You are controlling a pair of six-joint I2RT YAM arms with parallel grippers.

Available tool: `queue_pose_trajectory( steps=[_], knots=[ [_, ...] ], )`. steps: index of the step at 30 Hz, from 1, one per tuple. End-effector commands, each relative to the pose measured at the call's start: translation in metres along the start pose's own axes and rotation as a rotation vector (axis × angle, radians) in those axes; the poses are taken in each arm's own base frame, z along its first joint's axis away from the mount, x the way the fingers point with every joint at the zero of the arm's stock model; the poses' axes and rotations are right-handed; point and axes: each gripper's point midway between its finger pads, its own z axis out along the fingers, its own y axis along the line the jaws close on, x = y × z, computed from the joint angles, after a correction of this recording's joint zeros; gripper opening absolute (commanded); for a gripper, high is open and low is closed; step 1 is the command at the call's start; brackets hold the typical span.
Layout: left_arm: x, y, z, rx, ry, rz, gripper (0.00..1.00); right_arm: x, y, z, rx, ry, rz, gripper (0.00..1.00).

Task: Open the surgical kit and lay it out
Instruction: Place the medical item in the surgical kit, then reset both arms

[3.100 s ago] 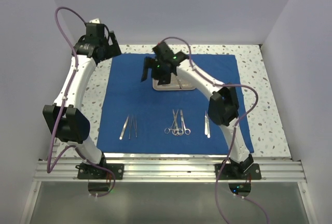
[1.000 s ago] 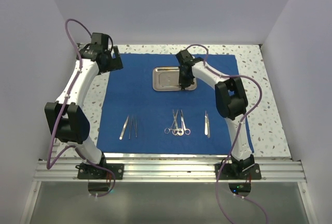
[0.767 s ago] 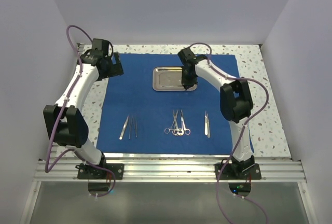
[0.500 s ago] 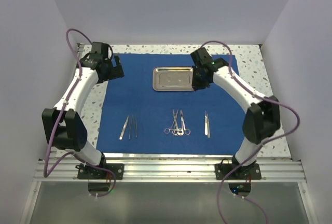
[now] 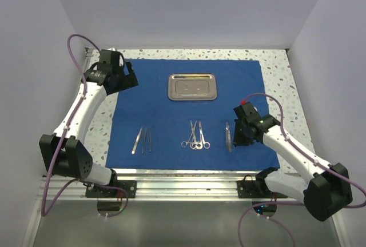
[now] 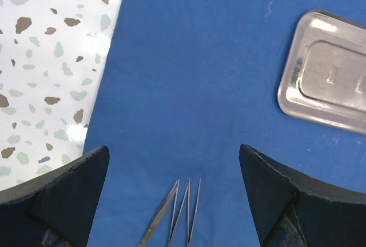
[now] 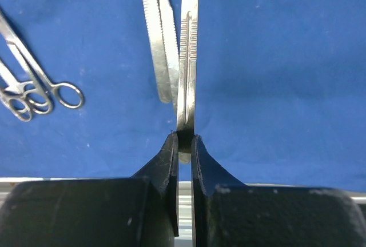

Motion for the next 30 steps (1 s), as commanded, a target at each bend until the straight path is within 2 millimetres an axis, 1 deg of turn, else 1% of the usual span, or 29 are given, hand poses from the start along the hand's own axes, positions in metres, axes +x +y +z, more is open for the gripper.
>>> queue_pose_trajectory(
  steps=[1, 2, 3, 5, 6, 7, 8, 9, 10, 11, 13, 14, 17, 18, 19, 21, 23, 24, 26, 27, 29, 30],
  knots=[
    [0.004, -0.003, -0.018, -0.007, -0.028, -0.015, 1.0, -0.011, 0.021, -0.002, -0.121, -0.07, 0.043, 0.0],
    [0.004, -0.004, -0.024, 0.001, -0.04, -0.024, 1.0, -0.014, 0.024, -0.002, -0.136, -0.084, 0.044, 0.0],
    [0.009, -0.004, -0.026, 0.002, -0.032, -0.022, 1.0, -0.014, 0.027, -0.002, -0.154, -0.09, 0.037, 0.0],
    [0.009, -0.006, -0.035, 0.01, -0.048, -0.031, 1.0, -0.018, 0.031, -0.001, -0.177, -0.106, 0.035, 0.0],
    [0.013, -0.004, -0.038, 0.004, -0.039, -0.03, 1.0, -0.019, 0.032, -0.001, -0.181, -0.113, 0.035, 0.0],
    [0.016, -0.006, -0.042, 0.009, -0.038, -0.027, 1.0, -0.019, 0.031, 0.002, -0.178, -0.113, 0.026, 0.0],
    [0.016, -0.006, -0.047, 0.008, -0.045, -0.032, 1.0, -0.02, 0.029, 0.003, -0.162, -0.117, 0.026, 0.04],
    [0.02, -0.006, -0.05, 0.005, -0.038, -0.027, 1.0, -0.019, 0.027, 0.004, -0.155, -0.113, 0.021, 0.16],
    [0.021, -0.005, -0.053, 0.002, -0.038, -0.031, 1.0, -0.016, 0.025, 0.005, -0.143, -0.103, 0.017, 0.33],
    [0.021, -0.004, -0.059, 0.002, -0.05, -0.031, 1.0, -0.015, 0.022, 0.004, -0.132, -0.101, 0.017, 0.68],
    [0.022, -0.002, -0.067, 0.006, -0.06, -0.042, 1.0, -0.011, 0.016, -0.001, -0.123, -0.107, 0.021, 0.86],
    [0.023, -0.002, -0.07, 0.009, -0.063, -0.046, 1.0, -0.01, 0.014, -0.004, -0.122, -0.114, 0.019, 0.9],
    [0.024, -0.001, -0.079, 0.019, -0.073, -0.06, 1.0, -0.009, 0.018, -0.021, -0.179, -0.138, 0.04, 0.96],
    [0.025, 0.0, -0.081, 0.02, -0.075, -0.06, 1.0, -0.014, 0.022, -0.03, -0.195, -0.153, 0.049, 0.96],
    [0.024, 0.0, -0.085, 0.027, -0.085, -0.065, 1.0, -0.011, 0.021, -0.036, -0.2, -0.146, 0.048, 0.96],
    [0.021, -0.002, -0.09, 0.039, -0.097, -0.069, 1.0, -0.017, 0.027, -0.053, -0.248, -0.175, 0.039, 0.96],
    [0.018, -0.005, -0.096, 0.064, -0.108, -0.061, 1.0, -0.024, 0.042, -0.08, -0.346, -0.207, 0.028, 0.96],
    [0.014, -0.009, -0.099, 0.083, -0.124, -0.056, 1.0, -0.034, 0.051, -0.102, -0.4, -0.248, 0.022, 0.96],
    [0.007, -0.014, -0.108, 0.122, -0.157, -0.033, 1.0, -0.043, 0.061, -0.131, -0.476, -0.295, 0.007, 0.98],
    [0.005, -0.016, -0.111, 0.135, -0.173, -0.026, 1.0, -0.057, 0.067, -0.16, -0.524, -0.368, -0.008, 0.98],
    [-0.003, -0.019, -0.12, 0.175, -0.22, -0.004, 1.0, -0.071, 0.067, -0.189, -0.549, -0.459, -0.01, 0.98],
    [-0.006, -0.02, -0.124, 0.189, -0.241, 0.01, 1.0, -0.081, 0.066, -0.216, -0.573, -0.532, -0.008, 0.98]
  ],
)
